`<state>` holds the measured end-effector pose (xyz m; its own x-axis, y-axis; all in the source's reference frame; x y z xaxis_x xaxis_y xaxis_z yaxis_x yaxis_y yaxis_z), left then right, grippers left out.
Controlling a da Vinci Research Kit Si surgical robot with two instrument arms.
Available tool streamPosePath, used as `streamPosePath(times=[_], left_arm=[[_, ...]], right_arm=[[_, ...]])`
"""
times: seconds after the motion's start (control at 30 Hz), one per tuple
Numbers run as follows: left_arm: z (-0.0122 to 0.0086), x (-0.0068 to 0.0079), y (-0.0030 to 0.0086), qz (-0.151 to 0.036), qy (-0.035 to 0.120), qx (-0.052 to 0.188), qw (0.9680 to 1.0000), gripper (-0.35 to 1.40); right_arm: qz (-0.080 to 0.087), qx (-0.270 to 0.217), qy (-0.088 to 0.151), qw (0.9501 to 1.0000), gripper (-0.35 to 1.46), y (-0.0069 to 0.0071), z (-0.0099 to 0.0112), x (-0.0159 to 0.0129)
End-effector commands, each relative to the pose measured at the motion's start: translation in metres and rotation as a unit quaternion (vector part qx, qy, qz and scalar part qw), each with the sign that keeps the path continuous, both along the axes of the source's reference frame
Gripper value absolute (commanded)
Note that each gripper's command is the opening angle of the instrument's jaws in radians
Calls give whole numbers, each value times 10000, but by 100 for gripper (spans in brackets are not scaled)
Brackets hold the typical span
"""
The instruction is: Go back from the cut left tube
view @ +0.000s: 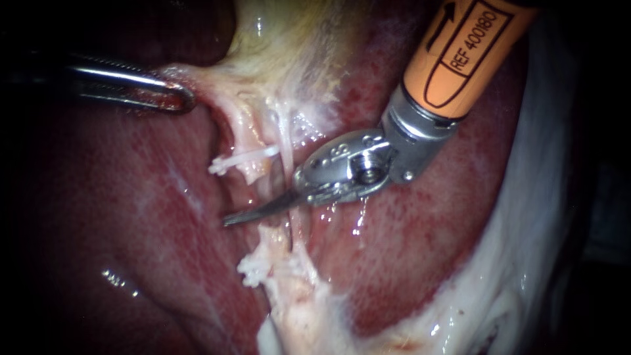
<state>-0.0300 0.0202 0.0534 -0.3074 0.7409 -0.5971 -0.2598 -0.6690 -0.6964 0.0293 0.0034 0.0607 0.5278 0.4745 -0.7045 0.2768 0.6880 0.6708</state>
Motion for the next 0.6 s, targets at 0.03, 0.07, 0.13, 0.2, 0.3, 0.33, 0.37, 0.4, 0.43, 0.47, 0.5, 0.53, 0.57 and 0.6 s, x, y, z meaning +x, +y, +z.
streamPosePath(times=[0.03,0.07,0.13,0.2,0.3,0.33,0.37,0.4,0.43,0.47,0.5,0.53,0.57,0.6], left_arm=[[0,0,0,3,-4,1,10000,-35],[0,0,0,3,-4,1,10000,-35],[0,1,0,4,-5,1,10000,-35],[0,1,0,5,-5,1,10000,-35],[0,1,0,6,-6,1,10000,-35],[0,1,0,6,-6,1,10000,-35],[1,1,0,5,-5,1,10000,-35],[1,1,0,5,-5,1,10000,-35],[1,1,0,5,-5,1,10000,-35],[1,1,0,5,-5,1,10000,-35],[1,1,0,6,-6,1,10000,-35],[1,1,0,6,-6,1,10000,-35],[1,1,0,6,-6,1,10000,-35],[1,1,0,6,-6,1,10000,-35]], right_arm=[[29,167,-98,9998,-35,-1,0,1],[56,259,-163,9995,-35,-2,0,1],[131,453,-212,9987,42,-2,1,2],[219,607,-210,9977,89,-2,1,4],[491,671,-214,9963,133,0,2,9],[566,645,-226,9961,138,0,2,10],[568,645,-227,9960,140,0,2,11],[573,669,-242,9958,140,-1,2,10],[579,693,-257,9956,140,-1,2,10],[578,693,-256,9956,141,-1,2,9],[576,693,-255,9956,141,-1,2,8],[574,693,-254,9956,141,-2,1,7],[576,717,-267,9954,141,-2,1,6],[570,717,-264,9954,141,-3,1,3]])
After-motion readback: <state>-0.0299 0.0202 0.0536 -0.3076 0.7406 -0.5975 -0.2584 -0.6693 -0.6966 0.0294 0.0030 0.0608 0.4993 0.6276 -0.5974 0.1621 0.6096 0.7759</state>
